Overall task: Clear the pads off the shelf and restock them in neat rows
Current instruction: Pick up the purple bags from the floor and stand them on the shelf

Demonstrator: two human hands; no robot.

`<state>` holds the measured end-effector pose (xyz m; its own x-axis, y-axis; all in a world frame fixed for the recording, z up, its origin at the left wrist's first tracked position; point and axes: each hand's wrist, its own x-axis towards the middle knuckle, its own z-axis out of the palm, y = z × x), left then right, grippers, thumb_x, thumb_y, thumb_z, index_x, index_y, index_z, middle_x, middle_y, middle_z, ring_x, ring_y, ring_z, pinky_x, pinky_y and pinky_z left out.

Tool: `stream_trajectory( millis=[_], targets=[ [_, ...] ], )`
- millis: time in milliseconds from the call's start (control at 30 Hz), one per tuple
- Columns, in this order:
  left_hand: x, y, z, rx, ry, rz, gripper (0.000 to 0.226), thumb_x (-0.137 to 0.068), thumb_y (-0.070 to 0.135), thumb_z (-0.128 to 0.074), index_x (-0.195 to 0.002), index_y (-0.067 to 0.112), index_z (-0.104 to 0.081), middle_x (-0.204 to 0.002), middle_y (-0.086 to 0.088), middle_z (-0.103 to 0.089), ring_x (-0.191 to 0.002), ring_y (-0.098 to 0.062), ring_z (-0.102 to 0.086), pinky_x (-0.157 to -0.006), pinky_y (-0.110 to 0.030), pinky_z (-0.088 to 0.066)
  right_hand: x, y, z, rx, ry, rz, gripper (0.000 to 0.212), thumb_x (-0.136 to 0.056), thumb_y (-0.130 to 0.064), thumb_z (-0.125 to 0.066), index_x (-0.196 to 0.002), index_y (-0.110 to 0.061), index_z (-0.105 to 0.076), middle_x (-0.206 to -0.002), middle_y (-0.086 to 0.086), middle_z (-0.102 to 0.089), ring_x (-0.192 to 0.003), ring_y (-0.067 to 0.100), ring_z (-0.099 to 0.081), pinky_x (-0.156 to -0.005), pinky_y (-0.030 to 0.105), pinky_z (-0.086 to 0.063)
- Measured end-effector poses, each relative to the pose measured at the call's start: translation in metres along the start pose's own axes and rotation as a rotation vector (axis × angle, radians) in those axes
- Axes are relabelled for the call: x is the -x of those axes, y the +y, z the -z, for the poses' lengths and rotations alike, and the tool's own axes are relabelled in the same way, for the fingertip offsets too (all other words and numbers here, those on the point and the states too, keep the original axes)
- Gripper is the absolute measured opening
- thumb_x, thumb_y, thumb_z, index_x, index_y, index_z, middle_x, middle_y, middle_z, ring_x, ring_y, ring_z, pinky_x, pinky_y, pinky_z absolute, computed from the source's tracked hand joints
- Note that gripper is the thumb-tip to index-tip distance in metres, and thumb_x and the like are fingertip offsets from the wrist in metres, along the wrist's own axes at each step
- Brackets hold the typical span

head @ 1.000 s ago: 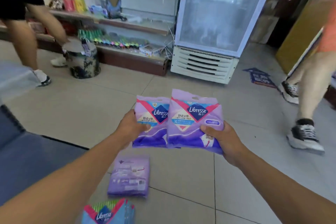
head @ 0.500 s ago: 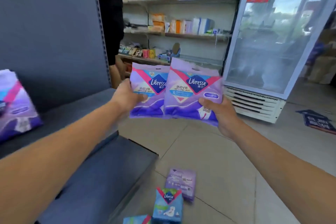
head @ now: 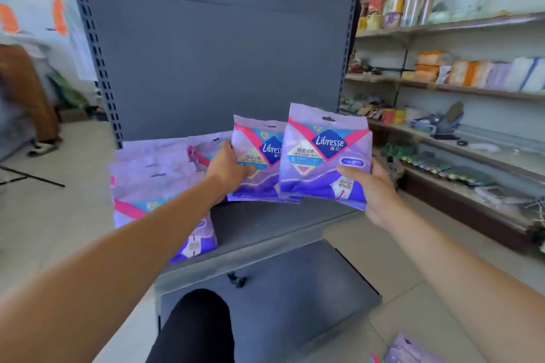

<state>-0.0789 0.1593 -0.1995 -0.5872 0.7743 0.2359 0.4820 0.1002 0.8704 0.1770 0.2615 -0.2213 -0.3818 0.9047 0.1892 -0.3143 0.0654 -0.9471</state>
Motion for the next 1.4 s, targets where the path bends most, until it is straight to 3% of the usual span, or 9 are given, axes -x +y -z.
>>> stream_trajectory(
  millis=[100, 333, 467, 533, 667, 833, 1033, 1300, 1400],
  targets=[
    [-0.003, -0.010, 0.014, -0.065, 0.053, 0.044, 0.054, -0.080, 0.003, -0.075, -0.124, 0.008, -0.043, -0.109, -0.003, -0.059, -0.097, -0.019, -0.058, -0.080, -0.029, -0.046, -0.015, 0.004, -0.015, -0.003, -0.063, 0.002, 0.051, -0.069, -0.012, -0.081, -0.116, -0.014, -0.060, -0.106, 0.009, -0.074, -0.092, 0.026, -0.073, -0.069, 0.037, -0.059],
    [-0.010, -0.027, 0.002, -0.127, 0.165, 0.091, 0.064, -0.087, -0.002, -0.062, -0.137, 0.011, -0.025, -0.116, -0.010, -0.055, -0.107, -0.031, -0.059, -0.078, -0.035, -0.048, -0.047, 0.011, -0.021, 0.005, -0.113, -0.021, 0.065, -0.060, -0.016, -0.087, -0.119, -0.015, -0.059, -0.108, 0.008, -0.073, -0.095, 0.027, -0.072, -0.073, 0.039, -0.060],
    [-0.013, -0.040, -0.015, -0.165, 0.193, 0.049, 0.107, -0.081, -0.009, -0.055, -0.149, 0.041, 0.010, -0.123, -0.008, -0.050, -0.105, -0.030, -0.059, -0.087, -0.046, -0.053, -0.059, 0.020, -0.017, 0.018, -0.122, -0.031, 0.088, -0.041, -0.040, -0.095, -0.117, -0.016, -0.060, -0.105, 0.006, -0.074, -0.092, 0.024, -0.073, -0.069, 0.037, -0.060],
    [-0.016, -0.049, -0.022, -0.250, 0.230, 0.044, 0.109, -0.079, -0.012, -0.046, -0.146, 0.050, 0.014, -0.127, -0.014, -0.043, -0.107, -0.035, -0.056, -0.090, -0.051, -0.051, -0.065, 0.027, -0.013, 0.029, -0.122, -0.042, 0.074, -0.053, -0.031, -0.092, -0.117, -0.015, -0.059, -0.106, 0.007, -0.074, -0.090, 0.023, -0.073, -0.068, 0.036, -0.060],
    [-0.018, -0.060, -0.035, -0.515, 0.321, 0.011, 0.106, -0.081, -0.016, -0.043, -0.149, 0.043, 0.014, -0.150, -0.025, -0.012, -0.137, -0.047, -0.025, -0.113, -0.051, -0.030, -0.076, 0.044, -0.013, 0.022, -0.117, -0.077, 0.059, -0.070, -0.016, -0.080, -0.123, -0.011, -0.056, -0.110, 0.009, -0.072, -0.095, 0.026, -0.072, -0.078, 0.042, -0.060],
    [-0.021, -0.075, -0.046, -1.188, 0.224, -0.142, 0.089, -0.093, 0.024, -0.054, -0.153, 0.025, 0.012, -0.155, -0.026, 0.022, -0.142, -0.053, 0.014, -0.115, -0.061, -0.004, -0.080, 0.066, -0.026, 0.063, -0.141, -0.120, 0.051, -0.077, -0.017, -0.078, -0.122, -0.013, -0.056, -0.109, 0.005, -0.072, -0.097, 0.023, -0.072, -0.080, 0.043, -0.059],
    [-0.003, -0.096, -0.057, -1.298, -0.057, -0.172, 0.070, -0.088, 0.019, -0.054, -0.149, 0.020, -0.021, -0.152, -0.017, -0.009, -0.140, -0.043, -0.011, -0.105, -0.060, -0.028, -0.079, 0.078, -0.045, 0.072, -0.163, -0.147, 0.044, -0.076, -0.018, -0.078, -0.115, -0.017, -0.057, -0.106, 0.002, -0.073, -0.095, 0.020, -0.072, -0.073, 0.037, -0.060],
    [-0.012, -0.100, -0.050, -1.185, -0.119, -0.142, 0.076, -0.093, 0.028, -0.050, -0.152, 0.017, -0.004, -0.154, -0.011, -0.008, -0.140, -0.041, -0.009, -0.111, -0.057, -0.026, -0.086, 0.079, -0.066, 0.092, -0.172, -0.141, 0.045, -0.080, -0.019, -0.076, -0.120, -0.016, -0.055, -0.107, 0.001, -0.072, -0.095, 0.019, -0.071, -0.069, 0.032, -0.061],
    [-0.008, -0.100, -0.054, -1.208, -0.177, -0.136, 0.075, -0.089, 0.033, -0.052, -0.151, 0.017, -0.012, -0.153, -0.013, -0.010, -0.138, -0.044, -0.010, -0.109, -0.060, -0.026, -0.086, 0.079, -0.069, 0.078, -0.172, -0.144, 0.041, -0.080, -0.019, -0.076, -0.116, -0.018, -0.056, -0.104, -0.001, -0.073, -0.092, 0.017, -0.072, -0.066, 0.031, -0.060]
  ],
)
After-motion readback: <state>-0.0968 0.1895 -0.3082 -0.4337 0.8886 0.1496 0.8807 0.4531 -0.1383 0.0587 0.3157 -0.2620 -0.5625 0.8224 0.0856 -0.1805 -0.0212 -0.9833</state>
